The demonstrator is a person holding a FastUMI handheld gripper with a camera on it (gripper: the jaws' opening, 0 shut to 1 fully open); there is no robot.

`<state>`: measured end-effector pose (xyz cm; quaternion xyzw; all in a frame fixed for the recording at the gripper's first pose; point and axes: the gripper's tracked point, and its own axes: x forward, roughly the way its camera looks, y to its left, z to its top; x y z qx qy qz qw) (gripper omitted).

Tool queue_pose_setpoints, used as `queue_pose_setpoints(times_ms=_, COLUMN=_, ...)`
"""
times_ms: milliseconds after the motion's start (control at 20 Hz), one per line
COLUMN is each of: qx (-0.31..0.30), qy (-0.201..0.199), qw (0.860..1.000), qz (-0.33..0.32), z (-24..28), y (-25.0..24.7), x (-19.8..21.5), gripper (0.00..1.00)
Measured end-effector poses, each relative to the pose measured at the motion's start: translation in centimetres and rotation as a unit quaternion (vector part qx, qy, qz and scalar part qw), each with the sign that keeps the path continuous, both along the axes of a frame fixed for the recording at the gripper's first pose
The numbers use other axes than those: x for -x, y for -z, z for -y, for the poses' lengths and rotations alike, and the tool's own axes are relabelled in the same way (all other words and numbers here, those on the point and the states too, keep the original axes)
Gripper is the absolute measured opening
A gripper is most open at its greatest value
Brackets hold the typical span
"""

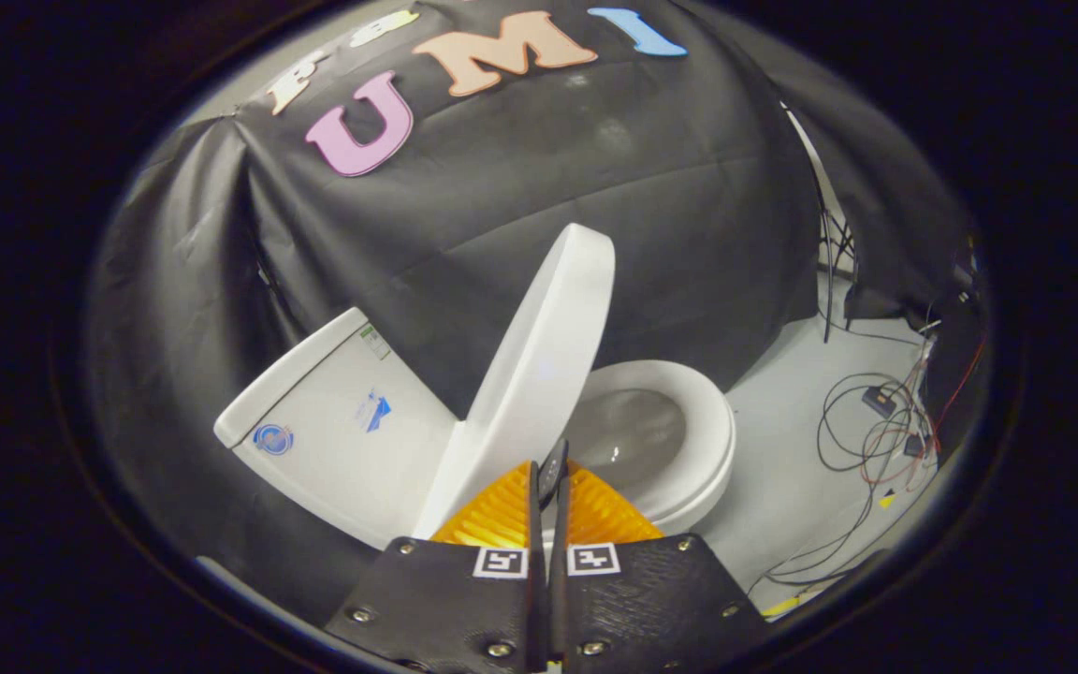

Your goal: Open the toilet lid.

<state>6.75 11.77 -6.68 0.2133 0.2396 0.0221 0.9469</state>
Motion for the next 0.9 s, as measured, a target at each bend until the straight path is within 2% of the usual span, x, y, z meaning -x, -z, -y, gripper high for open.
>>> queue_pose_setpoints(times_ms=900, qx=0.059, qy=-0.015, qw=0.997, qz=0.04, z=-2.6, y=-2.7, x=0.0, gripper=0.01)
